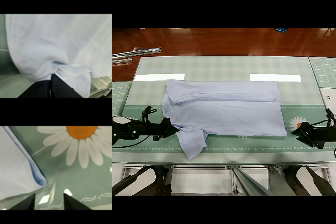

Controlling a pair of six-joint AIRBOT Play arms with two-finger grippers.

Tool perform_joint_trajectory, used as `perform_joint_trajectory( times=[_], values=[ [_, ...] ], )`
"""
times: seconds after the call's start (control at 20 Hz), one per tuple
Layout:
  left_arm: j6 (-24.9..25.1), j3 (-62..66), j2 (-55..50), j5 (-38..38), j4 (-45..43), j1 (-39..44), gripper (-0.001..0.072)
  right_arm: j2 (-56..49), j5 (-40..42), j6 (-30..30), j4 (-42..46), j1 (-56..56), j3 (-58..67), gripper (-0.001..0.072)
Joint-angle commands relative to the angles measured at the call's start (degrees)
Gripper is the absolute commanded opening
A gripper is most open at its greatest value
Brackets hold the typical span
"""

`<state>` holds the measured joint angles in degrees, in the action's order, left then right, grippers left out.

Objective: Fold the shirts.

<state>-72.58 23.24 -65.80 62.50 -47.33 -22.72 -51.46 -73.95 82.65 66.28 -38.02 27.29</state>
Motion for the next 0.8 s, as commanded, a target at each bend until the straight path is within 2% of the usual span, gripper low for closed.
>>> perform_joint_trajectory(
  times=[0.0,0.3,0.55,0.6,0.65,0.7,0.75],
  values=[
    [0.1,0.3,0.0,1.0,0.4,0.1,0.0015,-6.0,-1.9,-0.8,-2.2,-0.7,-0.5,0.0413],
    [0.1,0.3,0.0,1.0,0.5,0.1,0.0015,-12.3,3.1,-2.4,-8.0,4.0,-0.5,0.0412],
    [0.1,0.3,0.0,1.0,0.9,0.1,0.0015,-18.3,11.5,-5.0,-20.0,9.8,-0.4,0.0389],
    [0.1,0.3,0.0,1.0,1.2,0.1,0.0015,-19.0,12.1,-6.0,-21.7,11.0,-0.3,0.0274],
    [0.1,0.6,0.0,1.0,1.3,0.1,0.0015,-19.2,11.3,-9.2,-23.5,11.8,0.0,0.0102],
    [0.1,1.5,0.0,1.3,1.3,0.1,0.0015,-19.1,8.9,-13.4,-25.4,11.8,0.8,0.0021],
    [0.2,3.1,0.2,2.4,1.3,-0.3,0.0015,-18.8,6.2,-14.4,-25.4,11.6,2.1,0.0021]
  ],
)
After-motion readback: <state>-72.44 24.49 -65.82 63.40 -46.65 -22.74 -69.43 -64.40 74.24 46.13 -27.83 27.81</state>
